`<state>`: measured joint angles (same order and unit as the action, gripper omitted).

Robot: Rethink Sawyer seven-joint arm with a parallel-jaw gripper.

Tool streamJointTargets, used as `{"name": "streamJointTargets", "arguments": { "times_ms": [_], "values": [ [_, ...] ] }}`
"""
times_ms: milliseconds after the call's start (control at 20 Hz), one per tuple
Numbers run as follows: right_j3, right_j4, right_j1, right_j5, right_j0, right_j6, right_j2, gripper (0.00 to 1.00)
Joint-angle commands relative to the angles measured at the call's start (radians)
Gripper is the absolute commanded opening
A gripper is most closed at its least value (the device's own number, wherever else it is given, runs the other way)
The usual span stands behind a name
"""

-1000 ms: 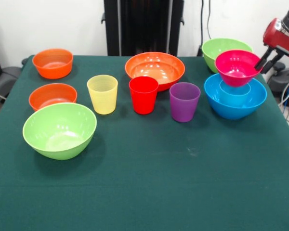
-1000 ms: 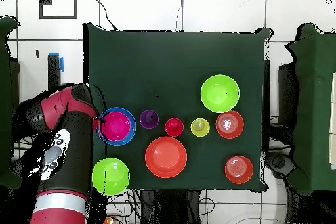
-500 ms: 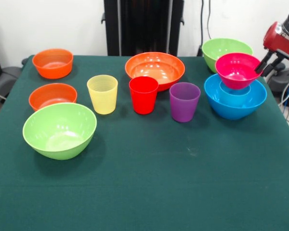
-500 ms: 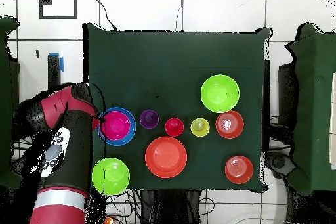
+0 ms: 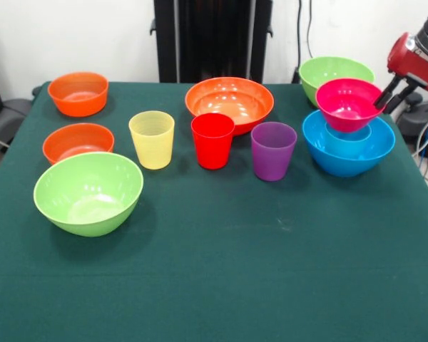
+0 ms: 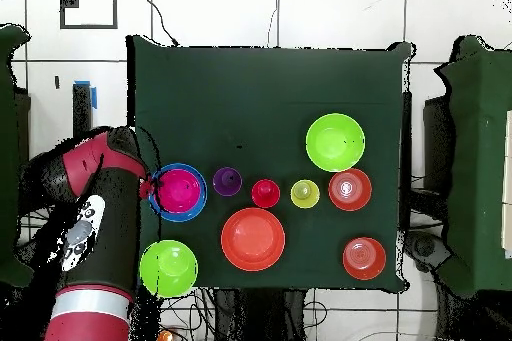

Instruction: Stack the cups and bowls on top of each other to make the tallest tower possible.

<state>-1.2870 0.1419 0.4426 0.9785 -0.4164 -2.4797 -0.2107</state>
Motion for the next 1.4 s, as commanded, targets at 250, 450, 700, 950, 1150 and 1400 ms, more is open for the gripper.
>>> {"name": "streamJointTargets", "arguments": {
  "times_ms": [250,450,700,950,1150,1400],
  "values": [
    [0.027,0.069,-0.057,-0.023,-0.006,0.033,0.081,1.0],
    [0.032,0.057,-0.061,-0.018,-0.009,0.007,0.078,1.0],
    [0.035,0.053,-0.063,-0.019,-0.013,-0.002,0.078,1.0],
    [0.048,0.065,-0.067,-0.024,-0.014,0.009,0.074,1.0],
    [0.066,0.078,-0.068,-0.012,-0.014,0.028,0.069,1.0],
    [0.072,0.075,-0.054,0.012,-0.01,0.041,0.068,1.0]
  ]
}}
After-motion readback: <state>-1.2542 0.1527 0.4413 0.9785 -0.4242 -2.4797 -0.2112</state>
